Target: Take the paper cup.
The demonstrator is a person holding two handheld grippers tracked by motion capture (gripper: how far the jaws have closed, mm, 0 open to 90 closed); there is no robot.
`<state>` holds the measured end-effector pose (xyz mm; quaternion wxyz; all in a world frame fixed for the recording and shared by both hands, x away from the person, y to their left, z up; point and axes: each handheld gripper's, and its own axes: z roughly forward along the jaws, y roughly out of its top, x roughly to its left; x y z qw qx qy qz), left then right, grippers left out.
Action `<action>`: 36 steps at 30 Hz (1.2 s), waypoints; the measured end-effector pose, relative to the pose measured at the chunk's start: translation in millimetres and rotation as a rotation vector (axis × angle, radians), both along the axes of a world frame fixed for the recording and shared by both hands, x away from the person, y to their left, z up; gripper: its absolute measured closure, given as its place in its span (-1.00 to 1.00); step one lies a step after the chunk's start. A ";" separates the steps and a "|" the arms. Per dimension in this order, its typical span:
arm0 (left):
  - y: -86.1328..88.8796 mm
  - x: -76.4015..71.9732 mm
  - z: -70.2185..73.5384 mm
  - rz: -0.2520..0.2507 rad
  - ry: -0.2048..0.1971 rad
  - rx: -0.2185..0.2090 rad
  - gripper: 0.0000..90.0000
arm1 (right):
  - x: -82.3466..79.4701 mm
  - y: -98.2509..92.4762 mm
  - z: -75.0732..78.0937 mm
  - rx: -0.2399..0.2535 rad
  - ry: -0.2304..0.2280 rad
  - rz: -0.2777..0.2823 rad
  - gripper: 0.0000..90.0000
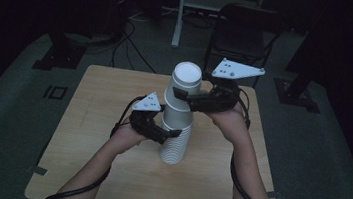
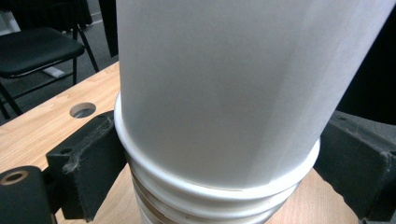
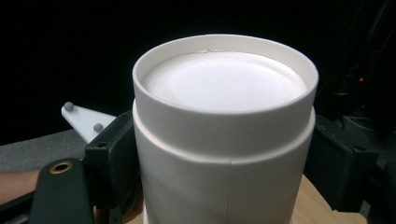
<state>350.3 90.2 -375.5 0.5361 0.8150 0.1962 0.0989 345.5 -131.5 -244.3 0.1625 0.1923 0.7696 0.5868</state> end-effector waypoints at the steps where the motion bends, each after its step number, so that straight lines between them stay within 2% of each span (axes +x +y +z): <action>1: 0.0 0.0 0.0 0.000 0.000 0.000 -0.84 | 0.0 0.0 0.0 0.000 0.000 0.000 -0.56; 8: 0.2 -0.2 0.2 -0.003 0.004 -0.001 -0.84 | -3.5 -8.2 10.7 0.019 -0.016 -0.014 -0.56; 13: 0.4 0.0 0.6 -0.004 0.005 0.004 -0.84 | -7.0 -19.5 21.0 0.041 -0.034 -0.032 -0.56; 20: -0.1 0.1 0.9 -0.003 0.008 0.004 -0.84 | -14.0 -35.5 27.3 0.056 -0.048 -0.044 -0.56; 28: -0.4 0.1 1.5 -0.002 0.010 0.007 -0.84 | -24.6 -53.7 19.9 0.045 -0.058 -0.074 -0.56; 36: -0.3 0.2 3.2 -0.005 0.012 0.023 -0.85 | -34.0 -73.1 -1.8 0.039 -0.046 -0.087 -0.56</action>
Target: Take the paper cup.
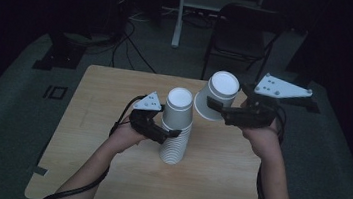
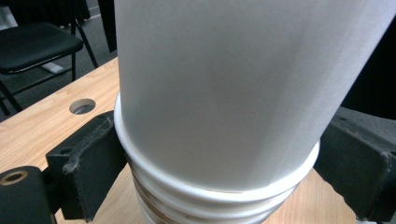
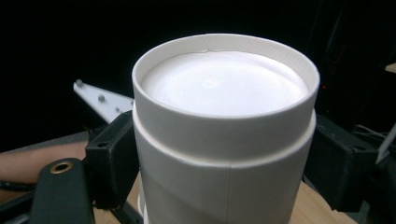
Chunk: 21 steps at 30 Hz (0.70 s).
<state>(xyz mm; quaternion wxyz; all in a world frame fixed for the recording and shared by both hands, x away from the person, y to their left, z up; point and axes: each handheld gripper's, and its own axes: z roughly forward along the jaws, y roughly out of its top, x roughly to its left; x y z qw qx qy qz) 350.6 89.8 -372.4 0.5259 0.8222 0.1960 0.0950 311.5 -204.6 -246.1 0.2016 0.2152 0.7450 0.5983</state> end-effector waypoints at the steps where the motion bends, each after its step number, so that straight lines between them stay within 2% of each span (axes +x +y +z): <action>1: 0.1 0.0 0.1 0.001 -0.003 0.000 -0.85 | -0.8 -1.8 -3.0 -0.002 0.003 -0.001 -0.56; 8: 1.1 2.1 1.6 -0.004 0.004 0.008 -0.87 | -9.2 -10.9 -20.9 -0.013 0.015 -0.006 -0.56; 12: 3.6 1.2 5.5 0.000 0.021 -0.026 -0.89 | -11.5 -15.9 -29.0 -0.006 0.020 -0.009 -0.56; 14: 7.3 -0.1 7.4 0.011 0.013 -0.041 -0.89 | -12.6 -17.2 -32.5 -0.001 0.022 -0.010 -0.56; 21: 20.8 -11.9 10.5 0.027 -0.021 -0.026 -0.89 | -16.6 -19.6 -45.1 0.003 0.031 -0.013 -0.56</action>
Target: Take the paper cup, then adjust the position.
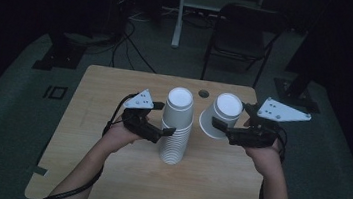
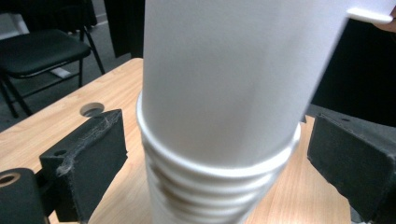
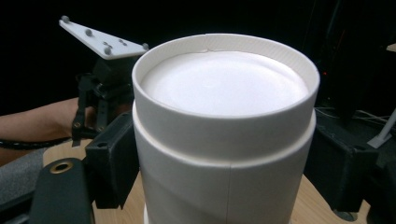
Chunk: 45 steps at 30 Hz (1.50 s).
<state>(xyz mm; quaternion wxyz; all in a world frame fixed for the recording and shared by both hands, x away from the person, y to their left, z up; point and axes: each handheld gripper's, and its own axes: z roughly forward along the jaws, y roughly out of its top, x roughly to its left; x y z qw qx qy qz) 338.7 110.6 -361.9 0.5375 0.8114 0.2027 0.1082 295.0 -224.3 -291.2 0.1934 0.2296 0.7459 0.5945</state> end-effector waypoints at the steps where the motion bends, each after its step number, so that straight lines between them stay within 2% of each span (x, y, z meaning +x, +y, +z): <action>1: 2.5 -2.4 -0.4 0.001 0.000 0.000 -0.89 | -0.6 -0.2 -1.5 0.002 0.003 0.001 -0.56; 5: 13.2 -13.2 -6.8 0.006 0.002 -0.015 -0.89 | -5.3 -0.2 -11.2 -0.001 0.011 0.008 -0.56; 7: 17.1 -18.9 -12.1 0.029 -0.006 -0.010 -0.89 | -7.3 -0.6 -16.3 -0.001 0.018 0.012 -0.56; 10: 21.8 -24.4 -18.3 0.031 0.004 -0.020 -0.89 | -10.2 -1.7 -20.8 0.006 0.016 0.007 -0.56; 11: 26.6 -30.3 -26.9 0.027 0.027 -0.042 -0.89 | -12.1 -2.4 -23.1 0.007 0.019 0.016 -0.56; 12: 28.0 -33.4 -30.8 0.036 0.025 -0.046 -0.89 | -16.9 -3.8 -28.4 0.009 0.022 0.016 -0.56; 14: 29.6 -38.9 -38.6 0.026 0.049 -0.062 -0.89 | -21.5 -4.5 -33.3 0.009 0.021 0.011 -0.56; 16: 29.2 -42.8 -42.2 0.026 0.048 -0.064 -0.89 | -23.9 -4.6 -35.9 0.008 0.023 0.019 -0.56; 17: 26.6 -48.6 -49.3 0.009 0.066 -0.068 -0.89 | -27.2 -4.6 -38.4 0.005 0.020 0.013 -0.56; 21: 17.1 -59.4 -62.8 -0.026 0.094 -0.073 -0.89 | -36.8 -6.8 -52.1 0.002 0.038 0.020 -0.56; 26: 1.4 -71.3 -73.0 -0.084 0.107 -0.069 -0.89 | -42.8 -5.7 -63.8 -0.012 0.053 0.029 -0.56; 27: -1.1 -72.4 -73.7 -0.094 0.109 -0.071 -0.89 | -44.3 -5.0 -65.8 -0.015 0.053 0.019 -0.56; 33: -20.6 -80.0 -77.8 -0.165 0.125 -0.079 -0.89 | -49.1 -0.6 -73.8 -0.023 0.072 0.046 -0.56; 34: -20.6 -80.0 -77.8 -0.165 0.125 -0.079 -0.88 | -49.1 -0.6 -73.8 -0.023 0.072 0.046 -0.56; 35: -25.9 -82.1 -79.3 -0.186 0.130 -0.080 -0.88 | -49.7 0.8 -75.1 -0.030 0.075 0.049 -0.56; 37: -29.7 -83.1 -81.5 -0.196 0.138 -0.085 -0.87 | -51.6 5.3 -79.5 -0.048 0.081 0.058 -0.56; 39: -33.5 -83.1 -84.2 -0.215 0.157 -0.095 -0.87 | -52.9 7.7 -81.8 -0.045 0.087 0.071 -0.56; 44: -44.3 -85.2 -89.0 -0.243 0.169 -0.103 -0.87 | -53.6 12.7 -85.0 -0.041 0.092 0.079 -0.56; 45: -46.9 -85.5 -89.0 -0.261 0.172 -0.109 -0.87 | -53.7 13.9 -85.7 -0.040 0.095 0.085 -0.56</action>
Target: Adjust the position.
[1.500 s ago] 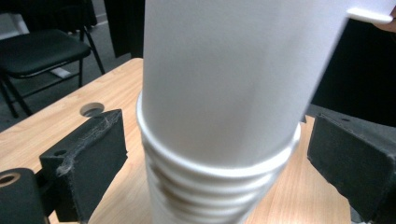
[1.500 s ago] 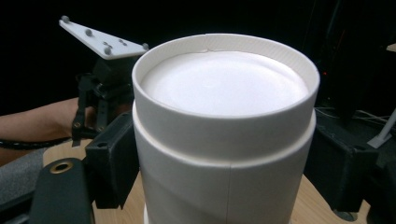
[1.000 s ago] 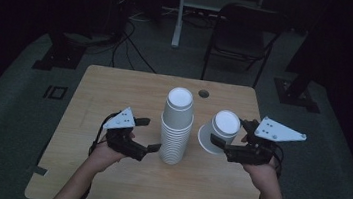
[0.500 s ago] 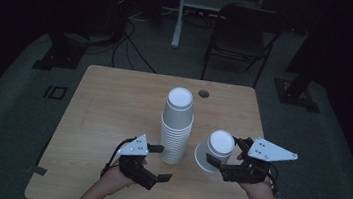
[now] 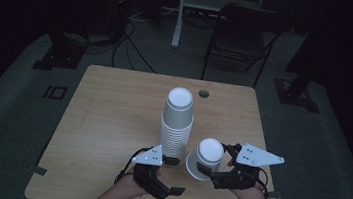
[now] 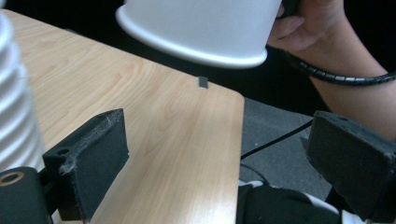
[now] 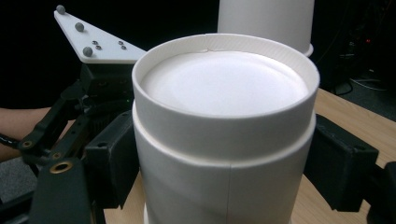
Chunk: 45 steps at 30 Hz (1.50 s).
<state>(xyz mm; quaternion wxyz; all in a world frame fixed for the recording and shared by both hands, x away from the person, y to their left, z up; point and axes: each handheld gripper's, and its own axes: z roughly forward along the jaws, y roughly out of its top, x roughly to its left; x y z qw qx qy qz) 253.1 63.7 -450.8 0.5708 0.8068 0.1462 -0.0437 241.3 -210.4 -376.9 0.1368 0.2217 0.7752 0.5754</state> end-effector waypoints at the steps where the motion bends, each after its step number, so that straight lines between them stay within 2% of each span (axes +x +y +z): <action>1: -1.4 -0.5 0.5 -0.003 0.000 -0.005 -0.87 | -0.3 0.9 -0.6 0.001 -0.001 0.000 -0.56; 8: -8.6 0.3 6.9 -0.043 0.010 -0.045 -0.86 | -0.6 4.2 -3.7 0.009 0.014 0.018 -0.56; 13: -7.0 2.2 8.8 -0.046 0.017 -0.083 -0.67 | -1.4 6.1 -6.3 0.004 0.022 0.029 -0.56; 16: -5.0 3.9 10.2 -0.039 0.018 -0.094 -0.65 | -1.5 6.5 -6.5 0.002 0.021 0.027 -0.56; 18: -3.3 4.8 11.7 -0.033 0.022 -0.106 -0.52 | -1.7 7.1 -6.5 -0.002 0.021 0.031 -0.56; 24: 4.0 7.2 18.1 0.005 -0.002 -0.139 -0.09 | -2.5 6.8 -5.6 -0.008 0.021 0.035 -0.56; 29: 8.1 8.8 20.7 0.014 -0.014 -0.152 0.04 | -1.9 7.7 -7.2 -0.023 0.028 0.036 -0.56; 32: 10.9 10.3 21.0 0.010 -0.001 -0.177 0.14 | -1.0 7.8 -9.2 -0.024 0.034 0.040 -0.56; 37: 14.8 11.3 21.1 -0.015 -0.003 -0.208 0.46 | -0.7 8.7 -11.2 -0.031 0.043 0.055 -0.56; 41: 17.5 13.8 21.1 -0.061 0.040 -0.257 0.59 | 0.1 10.3 -13.3 -0.042 0.053 0.068 -0.56; 42: 18.0 13.9 21.2 -0.066 0.038 -0.266 0.66 | 0.3 10.8 -13.9 -0.046 0.056 0.073 -0.56; 44: 18.5 14.2 22.2 -0.081 0.045 -0.267 0.74 | 0.2 12.1 -15.1 -0.050 0.059 0.076 -0.56; 45: 18.4 13.3 22.7 -0.080 0.029 -0.265 0.79 | 0.5 12.9 -15.8 -0.054 0.063 0.083 -0.55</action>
